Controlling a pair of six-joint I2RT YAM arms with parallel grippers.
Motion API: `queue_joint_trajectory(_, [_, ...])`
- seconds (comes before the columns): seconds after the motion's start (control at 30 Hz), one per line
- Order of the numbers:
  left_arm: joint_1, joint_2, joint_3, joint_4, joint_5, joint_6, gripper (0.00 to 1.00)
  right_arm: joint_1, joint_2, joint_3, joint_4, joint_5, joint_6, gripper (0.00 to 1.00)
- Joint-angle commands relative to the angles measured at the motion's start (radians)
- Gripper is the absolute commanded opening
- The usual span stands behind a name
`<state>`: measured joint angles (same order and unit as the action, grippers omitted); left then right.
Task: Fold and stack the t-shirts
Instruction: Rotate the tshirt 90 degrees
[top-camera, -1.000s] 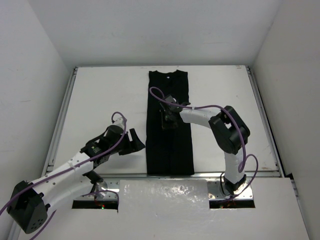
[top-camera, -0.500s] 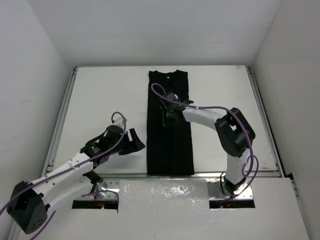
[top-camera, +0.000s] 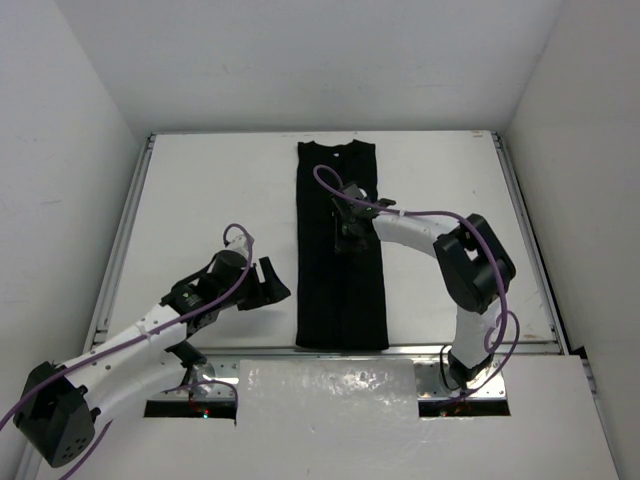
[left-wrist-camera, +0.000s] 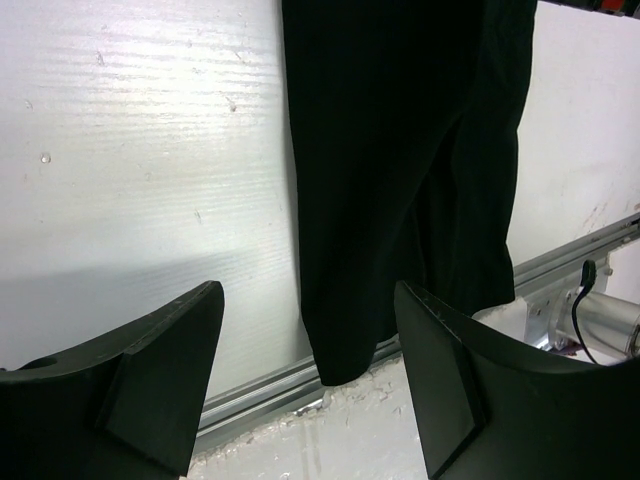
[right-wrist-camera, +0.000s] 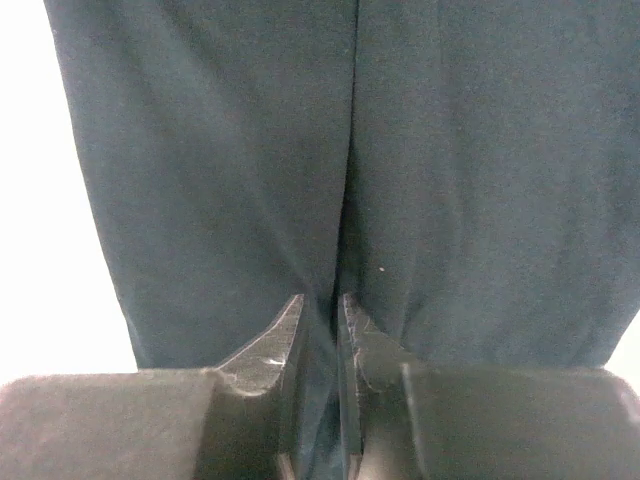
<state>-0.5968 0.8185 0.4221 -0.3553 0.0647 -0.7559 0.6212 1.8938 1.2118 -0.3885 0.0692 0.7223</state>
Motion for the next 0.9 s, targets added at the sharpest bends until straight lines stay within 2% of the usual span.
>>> queue_joint_trajectory(0.0, [-0.009, 0.001, 0.010, 0.039, 0.010, 0.015, 0.68, -0.003, 0.027, 0.021, 0.025, -0.037, -0.014, 0.26])
queue_joint_trajectory(0.07, [-0.009, 0.004, 0.009, 0.039, 0.015, 0.015, 0.68, -0.002, 0.044, 0.038, 0.013, -0.052, -0.027, 0.34])
queue_joint_trajectory(0.1, [-0.009, 0.005, 0.010, 0.038, 0.015, 0.013, 0.68, -0.002, 0.051, 0.058, 0.004, -0.060, -0.032, 0.41])
queue_joint_trajectory(0.17, [-0.009, 0.013, 0.006, 0.038, 0.018, 0.004, 0.68, -0.003, 0.044, 0.075, -0.016, -0.063, -0.050, 0.44])
queue_joint_trajectory(0.37, [-0.066, 0.065, -0.054, 0.094, 0.003, -0.092, 0.69, 0.002, -0.165, -0.024, 0.014, -0.055, -0.073, 0.45])
queue_joint_trajectory(0.47, [-0.183, 0.111, -0.085, 0.223, -0.019, -0.149, 0.69, 0.018, -0.254, -0.121, 0.010, -0.066, -0.080, 0.47])
queue_joint_trajectory(0.57, [-0.233, 0.188, -0.114, 0.355, 0.015, -0.175, 0.68, 0.041, -0.338, -0.226, 0.043, -0.159, -0.072, 0.49])
queue_joint_trajectory(0.7, [-0.255, 0.255, -0.126, 0.424, 0.009, -0.195, 0.67, 0.110, -0.420, -0.362, 0.068, -0.233, -0.054, 0.49])
queue_joint_trajectory(0.87, [-0.256, 0.268, -0.175, 0.511, 0.003, -0.204, 0.64, 0.216, -0.482, -0.529, 0.158, -0.237, 0.022, 0.47])
